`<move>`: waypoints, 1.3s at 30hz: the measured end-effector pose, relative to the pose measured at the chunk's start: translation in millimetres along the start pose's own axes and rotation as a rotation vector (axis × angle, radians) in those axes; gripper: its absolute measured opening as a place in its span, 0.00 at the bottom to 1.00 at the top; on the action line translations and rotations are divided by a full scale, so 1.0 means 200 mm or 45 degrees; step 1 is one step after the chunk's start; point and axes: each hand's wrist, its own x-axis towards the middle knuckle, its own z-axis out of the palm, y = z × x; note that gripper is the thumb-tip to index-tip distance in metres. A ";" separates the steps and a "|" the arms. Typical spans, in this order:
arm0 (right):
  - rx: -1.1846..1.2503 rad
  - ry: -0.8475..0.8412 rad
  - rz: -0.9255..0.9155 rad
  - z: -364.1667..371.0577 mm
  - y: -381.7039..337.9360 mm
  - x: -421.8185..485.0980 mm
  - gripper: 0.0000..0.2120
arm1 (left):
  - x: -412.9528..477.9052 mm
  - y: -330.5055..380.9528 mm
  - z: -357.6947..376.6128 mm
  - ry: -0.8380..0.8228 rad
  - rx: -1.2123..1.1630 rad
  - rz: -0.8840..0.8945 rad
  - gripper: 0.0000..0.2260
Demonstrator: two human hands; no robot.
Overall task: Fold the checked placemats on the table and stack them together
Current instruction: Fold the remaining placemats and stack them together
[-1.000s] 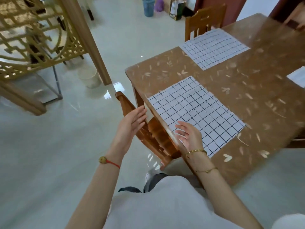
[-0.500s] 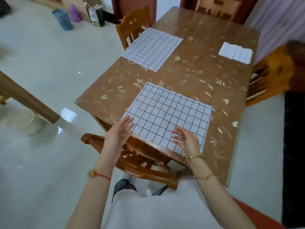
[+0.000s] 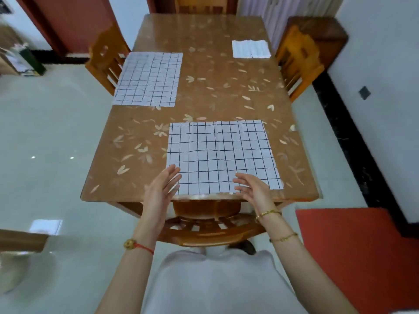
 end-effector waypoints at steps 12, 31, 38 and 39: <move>0.128 0.104 -0.070 -0.03 0.06 -0.11 0.13 | -0.03 -0.02 -0.05 -0.131 0.072 -0.032 0.16; -0.300 -0.177 0.028 0.23 -0.11 0.48 0.12 | 0.29 -0.14 -0.23 0.446 0.148 -0.121 0.15; -0.606 -0.400 -0.047 0.52 -0.19 0.85 0.09 | 0.50 -0.27 -0.27 0.725 0.274 -0.230 0.15; -0.660 -0.436 -0.063 0.57 -0.20 0.92 0.09 | 0.52 -0.28 -0.26 0.771 0.299 -0.235 0.14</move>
